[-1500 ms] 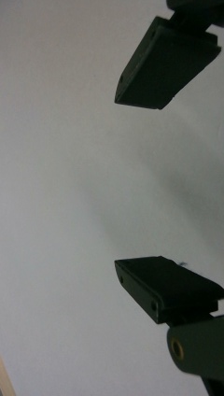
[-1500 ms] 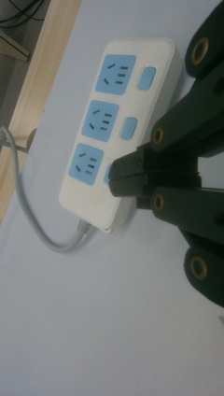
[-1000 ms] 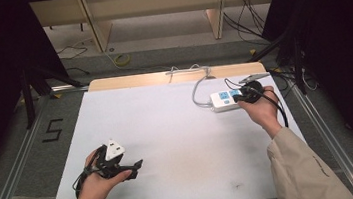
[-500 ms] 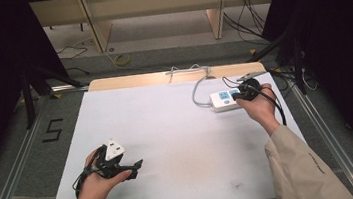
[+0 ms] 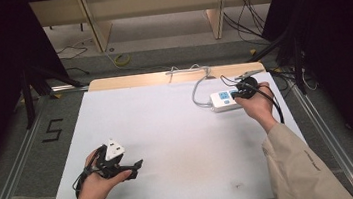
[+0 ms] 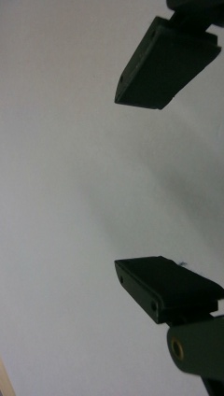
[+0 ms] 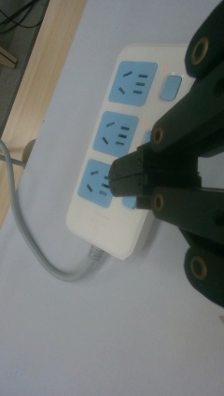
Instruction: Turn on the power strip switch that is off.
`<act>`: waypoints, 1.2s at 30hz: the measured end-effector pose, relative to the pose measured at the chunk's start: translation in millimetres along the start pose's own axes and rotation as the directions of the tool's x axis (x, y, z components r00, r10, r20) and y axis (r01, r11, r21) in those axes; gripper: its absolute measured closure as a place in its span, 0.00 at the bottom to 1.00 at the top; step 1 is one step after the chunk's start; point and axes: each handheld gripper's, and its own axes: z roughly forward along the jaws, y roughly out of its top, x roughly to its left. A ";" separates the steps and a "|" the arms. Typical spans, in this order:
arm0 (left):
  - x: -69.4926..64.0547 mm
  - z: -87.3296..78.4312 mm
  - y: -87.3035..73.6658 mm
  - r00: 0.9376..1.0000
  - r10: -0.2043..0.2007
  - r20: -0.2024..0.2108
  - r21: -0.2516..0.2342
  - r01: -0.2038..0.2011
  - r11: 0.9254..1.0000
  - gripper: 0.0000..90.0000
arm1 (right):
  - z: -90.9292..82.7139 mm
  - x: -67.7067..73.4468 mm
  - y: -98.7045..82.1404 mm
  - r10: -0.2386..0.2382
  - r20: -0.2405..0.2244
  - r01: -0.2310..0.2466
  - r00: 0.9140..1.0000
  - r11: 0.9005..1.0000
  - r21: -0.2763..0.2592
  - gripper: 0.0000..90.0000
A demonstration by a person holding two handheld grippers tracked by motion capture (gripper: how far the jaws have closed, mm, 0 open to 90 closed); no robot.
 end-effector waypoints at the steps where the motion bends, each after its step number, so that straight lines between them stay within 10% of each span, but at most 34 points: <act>1: 0.0 0.0 0.0 1.000 0.000 0.000 0.000 0.000 1.000 0.19 | 0.6 0.1 0.0 0.001 -0.001 -0.001 1.000 1.000 0.003 1.00; 36: 0.0 0.7 0.2 1.000 0.000 0.005 0.005 0.000 1.000 0.19 | 29.4 0.5 5.5 0.009 -0.012 -0.009 1.000 0.998 0.060 1.00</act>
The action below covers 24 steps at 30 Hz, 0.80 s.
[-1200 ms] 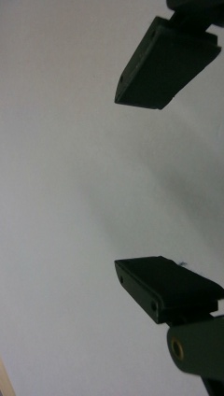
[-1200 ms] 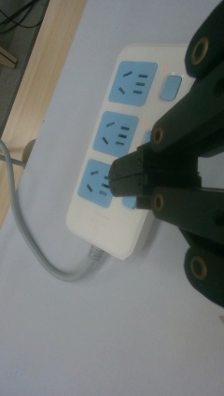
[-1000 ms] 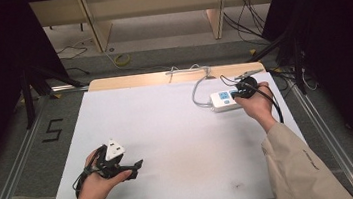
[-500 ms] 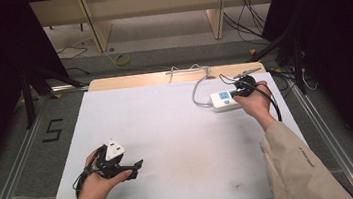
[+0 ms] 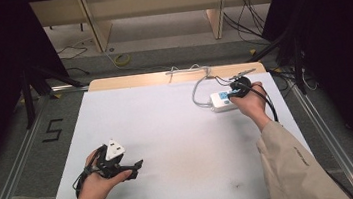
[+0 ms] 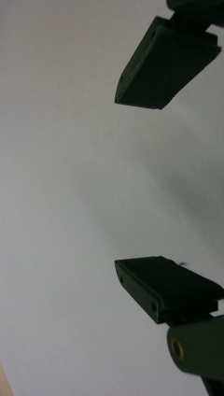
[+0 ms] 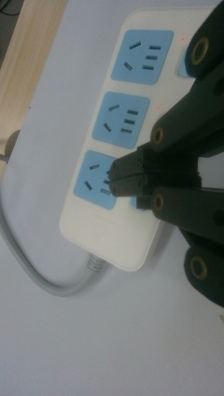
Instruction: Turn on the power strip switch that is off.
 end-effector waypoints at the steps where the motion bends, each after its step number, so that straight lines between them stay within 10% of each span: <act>1: 0.0 0.0 0.0 1.000 0.000 0.000 0.000 0.000 1.000 0.19 | 1.8 0.7 0.8 -0.006 -0.001 0.006 1.000 1.000 0.001 1.00; 24: -0.6 0.6 0.4 1.000 0.005 0.004 0.000 -0.005 1.000 0.19 | 14.2 6.8 5.0 -0.017 -0.005 0.017 1.000 0.999 0.043 1.00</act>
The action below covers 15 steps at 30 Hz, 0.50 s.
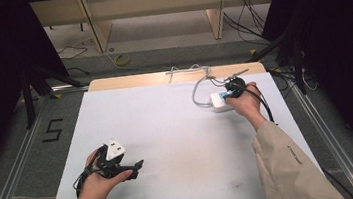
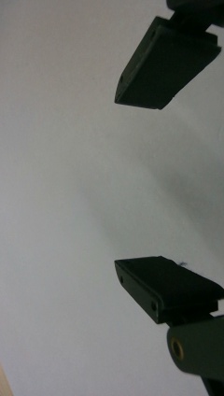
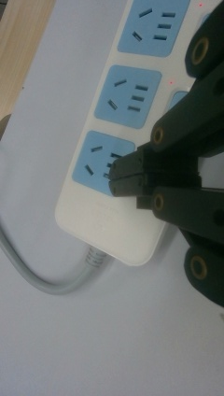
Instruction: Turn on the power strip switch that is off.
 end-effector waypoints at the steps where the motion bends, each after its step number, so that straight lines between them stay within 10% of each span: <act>1: 0.0 0.0 0.0 1.000 0.001 0.000 0.000 -0.001 1.000 0.19 | 0.0 0.0 0.0 0.000 0.000 0.000 1.000 1.000 0.000 1.00; 15: -0.7 0.1 0.1 1.000 0.003 0.003 0.000 -0.003 1.000 0.19 | 1.5 0.8 1.7 0.002 0.003 -0.002 1.000 1.000 0.023 1.00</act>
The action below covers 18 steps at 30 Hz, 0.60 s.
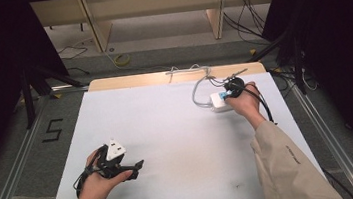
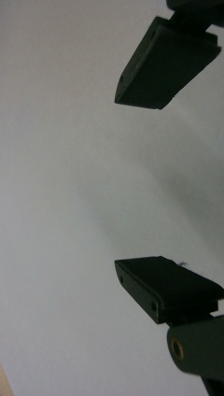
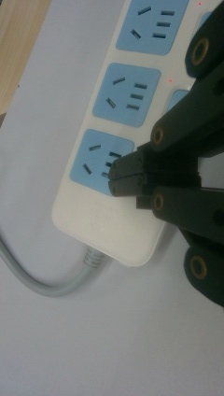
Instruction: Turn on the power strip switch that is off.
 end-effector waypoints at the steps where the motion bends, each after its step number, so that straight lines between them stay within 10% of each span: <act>1: -0.2 0.0 0.1 1.000 0.001 0.000 0.001 -0.001 1.000 0.19 | 0.2 -1.2 0.5 0.008 -0.010 -0.008 1.000 1.000 0.006 1.00; 18: -2.5 0.7 0.8 1.000 0.011 0.006 0.005 -0.011 1.000 0.19 | 1.7 -1.7 2.0 0.023 -0.013 -0.023 1.000 0.999 0.025 1.00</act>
